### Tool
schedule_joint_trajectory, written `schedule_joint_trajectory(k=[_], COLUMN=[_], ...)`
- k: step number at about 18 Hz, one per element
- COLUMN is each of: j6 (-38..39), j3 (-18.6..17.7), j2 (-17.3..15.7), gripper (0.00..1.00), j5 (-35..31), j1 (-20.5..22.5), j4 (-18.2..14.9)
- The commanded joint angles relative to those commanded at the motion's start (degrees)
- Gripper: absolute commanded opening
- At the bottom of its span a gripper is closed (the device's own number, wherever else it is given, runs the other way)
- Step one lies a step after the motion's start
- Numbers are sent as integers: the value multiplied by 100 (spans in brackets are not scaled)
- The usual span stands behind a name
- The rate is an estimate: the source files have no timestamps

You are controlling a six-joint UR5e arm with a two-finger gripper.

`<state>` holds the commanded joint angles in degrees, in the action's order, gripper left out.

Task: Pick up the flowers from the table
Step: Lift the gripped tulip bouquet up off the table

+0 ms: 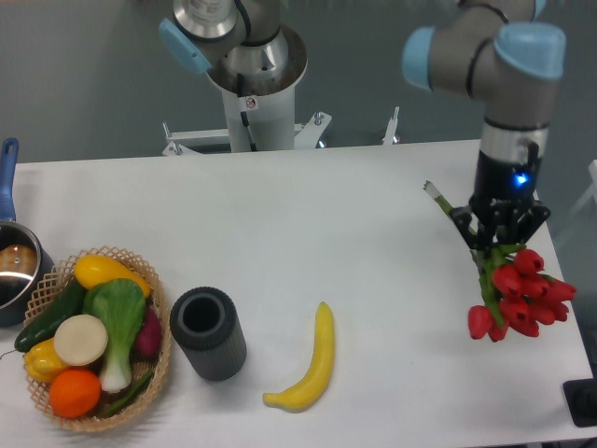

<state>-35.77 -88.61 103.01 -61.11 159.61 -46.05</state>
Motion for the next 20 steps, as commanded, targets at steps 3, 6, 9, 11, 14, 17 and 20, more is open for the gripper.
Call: schedule_joint_trajectory(k=[3,6,9,11,14,17,20], j6=[26,-17,-18,-18,-17,0,-9], j3=[300,423,432,414,344,318,326], j2=[-36,-185,-194,-194,-229,-255,-247], gripper=[23,23,23,23,23,24,24], j5=[923,2311,3138,3342,3360,3360,3360], j1=[0,-202,-185,-176,-176,-229,-299], j4=[0,9,9,9,9,9,9])
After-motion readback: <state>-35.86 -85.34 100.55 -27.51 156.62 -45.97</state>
